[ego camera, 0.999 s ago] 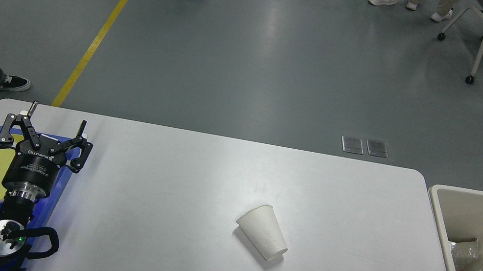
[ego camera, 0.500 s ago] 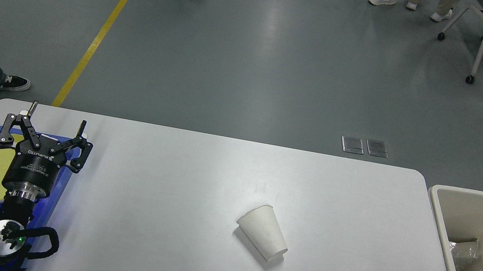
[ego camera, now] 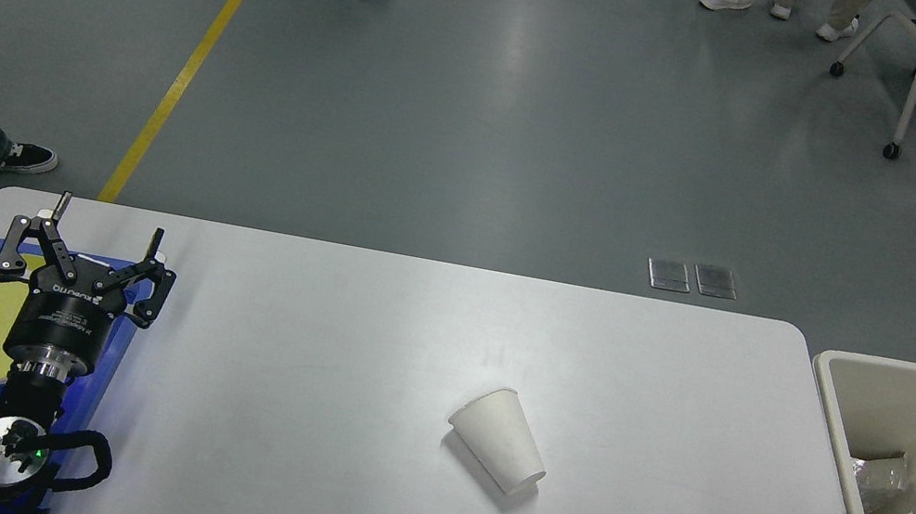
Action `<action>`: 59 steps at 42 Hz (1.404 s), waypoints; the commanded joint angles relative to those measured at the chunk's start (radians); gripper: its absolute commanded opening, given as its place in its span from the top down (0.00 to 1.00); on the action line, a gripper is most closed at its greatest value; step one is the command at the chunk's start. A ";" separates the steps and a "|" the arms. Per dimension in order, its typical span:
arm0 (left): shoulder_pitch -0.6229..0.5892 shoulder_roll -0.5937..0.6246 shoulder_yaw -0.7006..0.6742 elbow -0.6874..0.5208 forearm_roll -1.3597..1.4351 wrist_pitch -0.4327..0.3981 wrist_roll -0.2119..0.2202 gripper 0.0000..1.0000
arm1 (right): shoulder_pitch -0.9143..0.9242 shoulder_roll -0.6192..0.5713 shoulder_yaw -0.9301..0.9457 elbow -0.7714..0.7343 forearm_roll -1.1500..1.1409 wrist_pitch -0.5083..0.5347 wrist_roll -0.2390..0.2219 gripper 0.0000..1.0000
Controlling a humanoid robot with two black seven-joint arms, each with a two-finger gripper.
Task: Tidy desktop
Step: 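Lower the white cup into the bin and release it, then raise the right gripper and move it over the white paper cup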
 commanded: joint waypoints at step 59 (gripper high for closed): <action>0.000 0.000 0.000 0.000 0.000 0.000 0.000 0.04 | 1.948 0.098 -0.136 1.460 -0.151 0.922 -0.008 0.00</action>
